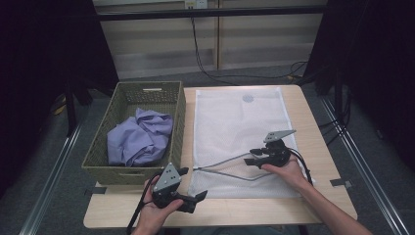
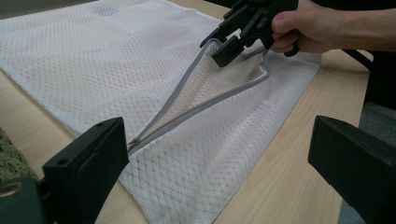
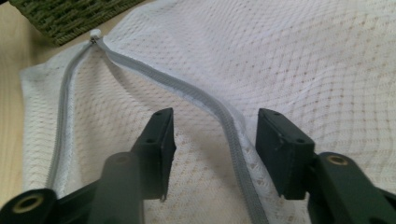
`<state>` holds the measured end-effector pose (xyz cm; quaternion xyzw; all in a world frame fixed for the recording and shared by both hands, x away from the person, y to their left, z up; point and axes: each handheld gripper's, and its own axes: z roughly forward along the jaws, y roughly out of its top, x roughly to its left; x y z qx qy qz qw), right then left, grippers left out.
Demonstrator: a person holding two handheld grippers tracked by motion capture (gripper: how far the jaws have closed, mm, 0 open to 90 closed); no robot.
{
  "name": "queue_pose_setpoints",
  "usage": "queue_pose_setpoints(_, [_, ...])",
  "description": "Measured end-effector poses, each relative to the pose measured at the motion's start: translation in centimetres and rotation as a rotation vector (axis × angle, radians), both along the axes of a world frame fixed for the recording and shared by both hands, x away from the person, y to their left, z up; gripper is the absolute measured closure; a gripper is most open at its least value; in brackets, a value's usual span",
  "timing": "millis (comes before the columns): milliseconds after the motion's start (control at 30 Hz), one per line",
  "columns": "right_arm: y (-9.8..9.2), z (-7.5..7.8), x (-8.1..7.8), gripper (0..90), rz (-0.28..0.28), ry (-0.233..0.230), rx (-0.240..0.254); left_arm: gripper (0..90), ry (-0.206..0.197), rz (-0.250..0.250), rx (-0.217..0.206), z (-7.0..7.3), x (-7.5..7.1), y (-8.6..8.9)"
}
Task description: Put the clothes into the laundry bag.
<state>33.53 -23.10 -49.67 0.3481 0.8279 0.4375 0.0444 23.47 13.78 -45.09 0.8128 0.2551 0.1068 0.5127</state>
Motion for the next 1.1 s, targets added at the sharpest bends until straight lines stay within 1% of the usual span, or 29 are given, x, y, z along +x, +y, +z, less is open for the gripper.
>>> queue_pose_setpoints(33, [0.0,0.0,0.0,49.6,0.000,0.000,0.000,4.7,0.000,0.000,0.000,0.0,0.0,0.0])
queue_pose_setpoints(67, [0.0,-0.1,0.0,51.6,0.002,-0.001,-0.003,4.7,0.000,0.000,0.001,0.0,0.0,0.0])
queue_pose_setpoints(100, [0.1,-0.3,0.0,54.3,-0.004,0.002,-0.011,4.7,0.000,0.000,-0.001,0.0,0.0,0.0])
queue_pose_setpoints(133, [0.2,-0.6,0.1,58.8,-0.008,-0.002,-0.027,4.7,0.002,0.003,-0.002,0.0,0.0,0.0])
queue_pose_setpoints(267, [0.3,-1.0,0.1,66.4,-0.016,0.012,-0.039,4.7,0.000,-0.004,-0.002,0.0,0.0,0.0])
queue_pose_setpoints(300, [0.3,-1.1,0.1,67.8,-0.020,0.009,-0.044,4.7,0.003,0.000,-0.007,0.0,-0.1,-0.1])
queue_pose_setpoints(333, [0.3,-1.2,0.1,69.4,-0.024,0.012,-0.047,4.7,0.000,-0.002,0.002,0.0,0.0,0.0])
queue_pose_setpoints(400, [0.2,-1.2,0.1,73.6,-0.031,0.011,-0.045,4.7,0.000,0.000,0.003,0.0,0.0,0.0])
queue_pose_setpoints(433, [0.2,-1.2,0.1,73.6,-0.031,0.011,-0.045,4.7,-0.003,-0.002,0.007,0.0,0.0,0.0])
queue_pose_setpoints(500, [0.0,-1.3,0.2,78.7,-0.040,0.012,-0.045,4.7,-0.002,-0.003,0.005,0.0,0.0,0.0])
queue_pose_setpoints(533, [-0.1,-1.3,0.3,84.7,-0.046,0.010,-0.051,4.7,-0.003,-0.003,0.005,0.0,0.0,0.0])
queue_pose_setpoints(567, [-0.1,-1.3,0.3,84.7,-0.046,0.010,-0.051,4.7,-0.003,-0.002,0.005,0.0,0.0,0.0])
queue_pose_setpoints(600, [-0.1,-1.4,0.3,87.6,-0.058,0.013,-0.050,4.7,-0.004,-0.002,0.008,0.0,0.0,0.0])
queue_pose_setpoints(700, [-0.2,-1.3,0.4,88.3,-0.060,0.016,-0.051,4.7,-0.004,0.006,0.012,0.0,0.0,0.0])
queue_pose_setpoints(767, [-0.1,-1.3,0.4,88.3,-0.064,0.017,-0.053,4.7,-0.004,0.000,0.007,0.0,0.0,0.0])
queue_pose_setpoints(833, [-0.1,-1.3,0.3,88.3,-0.080,0.022,-0.056,4.7,0.000,0.005,0.006,0.0,0.0,0.1])
queue_pose_setpoints(900, [-0.1,-1.2,0.3,88.4,-0.080,0.021,-0.062,4.7,0.002,0.005,0.011,0.0,0.1,0.1])
queue_pose_setpoints(933, [-0.2,-1.1,0.3,88.5,-0.075,0.017,-0.051,4.6,-0.004,0.006,0.013,0.0,0.1,0.2])
queue_pose_setpoints(967, [-0.2,-1.1,0.3,88.5,-0.075,0.017,-0.051,4.7,-0.004,0.006,0.013,0.0,0.1,0.2])
queue_pose_setpoints(1000, [-0.4,-0.7,0.3,88.7,-0.079,0.013,-0.030,4.7,0.002,0.003,0.006,0.0,0.1,0.1])
queue_pose_setpoints(1100, [-0.7,-0.2,0.3,88.7,-0.086,0.007,-0.006,4.7,0.003,-0.002,0.007,0.0,0.0,0.1])
